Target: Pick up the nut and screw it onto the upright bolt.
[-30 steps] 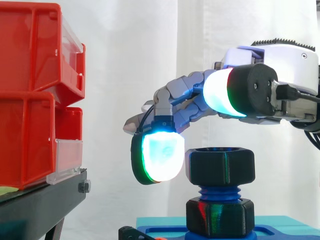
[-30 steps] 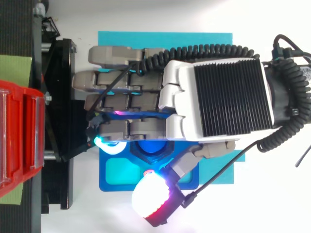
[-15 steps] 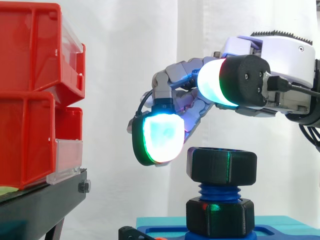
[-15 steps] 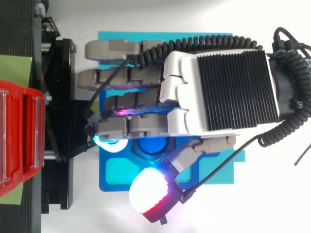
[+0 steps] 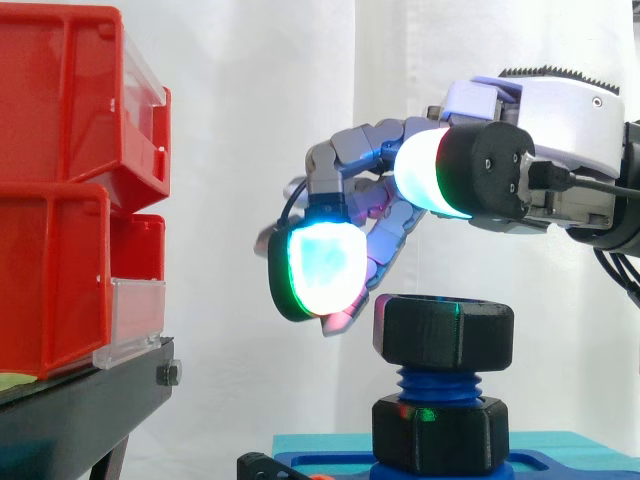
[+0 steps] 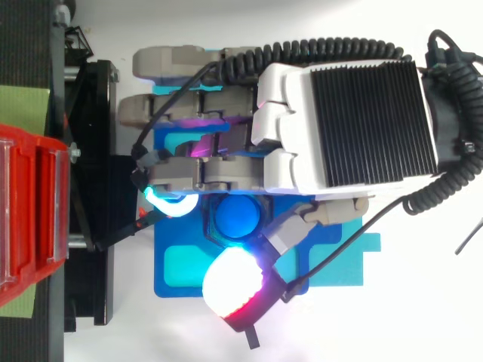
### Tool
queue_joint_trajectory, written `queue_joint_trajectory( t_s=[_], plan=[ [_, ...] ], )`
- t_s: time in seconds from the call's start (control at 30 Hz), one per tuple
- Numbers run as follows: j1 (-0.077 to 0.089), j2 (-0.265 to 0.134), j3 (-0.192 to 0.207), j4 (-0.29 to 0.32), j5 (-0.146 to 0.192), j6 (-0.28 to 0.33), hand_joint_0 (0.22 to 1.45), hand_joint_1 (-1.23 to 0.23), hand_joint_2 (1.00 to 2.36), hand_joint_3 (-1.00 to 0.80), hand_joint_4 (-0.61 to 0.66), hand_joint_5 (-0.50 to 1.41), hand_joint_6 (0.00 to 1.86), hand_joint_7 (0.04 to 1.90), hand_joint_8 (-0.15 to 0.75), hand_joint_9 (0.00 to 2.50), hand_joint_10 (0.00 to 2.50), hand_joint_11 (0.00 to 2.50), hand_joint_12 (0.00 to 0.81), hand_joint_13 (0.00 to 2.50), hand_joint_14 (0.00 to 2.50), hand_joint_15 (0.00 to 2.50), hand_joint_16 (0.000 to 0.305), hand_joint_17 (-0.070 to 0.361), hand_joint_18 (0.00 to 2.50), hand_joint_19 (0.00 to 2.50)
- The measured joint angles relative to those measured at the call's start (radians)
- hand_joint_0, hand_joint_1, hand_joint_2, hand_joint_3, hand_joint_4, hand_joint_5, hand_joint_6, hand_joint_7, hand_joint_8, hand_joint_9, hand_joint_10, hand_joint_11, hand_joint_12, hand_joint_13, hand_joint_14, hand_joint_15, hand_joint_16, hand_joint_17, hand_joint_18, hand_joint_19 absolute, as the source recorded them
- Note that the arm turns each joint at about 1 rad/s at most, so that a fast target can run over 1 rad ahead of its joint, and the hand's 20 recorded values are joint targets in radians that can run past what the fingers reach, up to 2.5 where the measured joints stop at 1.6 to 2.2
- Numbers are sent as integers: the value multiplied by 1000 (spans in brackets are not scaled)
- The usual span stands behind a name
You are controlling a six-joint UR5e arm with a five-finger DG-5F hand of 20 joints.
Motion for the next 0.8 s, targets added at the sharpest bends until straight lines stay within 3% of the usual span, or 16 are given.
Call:
queue_joint_trajectory(
  t_s=[0.07, 0.23, 0.3, 0.37, 0.53, 0.8],
  plan=[
    [0, 0, 0, 7, -4, 0, 497, -255, 1000, -500, 292, -76, 504, 868, 233, 752, 0, 0, 223, 187, 0, 0, 24, 54, 0, 0],
    [7, 0, 0, 12, -7, 0, 475, -232, 1000, -500, 199, -161, 502, 670, 215, 536, 0, 0, 260, 15, 0, 0, 31, 69, 0, 0],
    [13, 0, 0, 11, -5, 0, 466, -204, 1000, -500, 171, -188, 501, 630, 202, 366, 0, 0, 273, 0, 0, 0, 34, 76, 0, 0],
    [21, 0, 0, 10, -3, 0, 452, -125, 1000, -500, 130, -223, 501, 615, 168, 5, 0, 0, 306, 0, 0, 0, 42, 95, 0, 0],
    [31, 0, 0, 5, -2, 0, 439, -55, 1000, -500, 70, -275, 501, 569, 137, 0, 0, 0, 315, 0, 0, 0, 50, 113, 0, 0],
    [39, -1, 0, -57, -3, 0, 434, -89, 1000, -500, 128, -258, 501, 617, 159, 0, 0, 0, 327, 0, 0, 0, 53, 120, 0, 0]
  ],
)
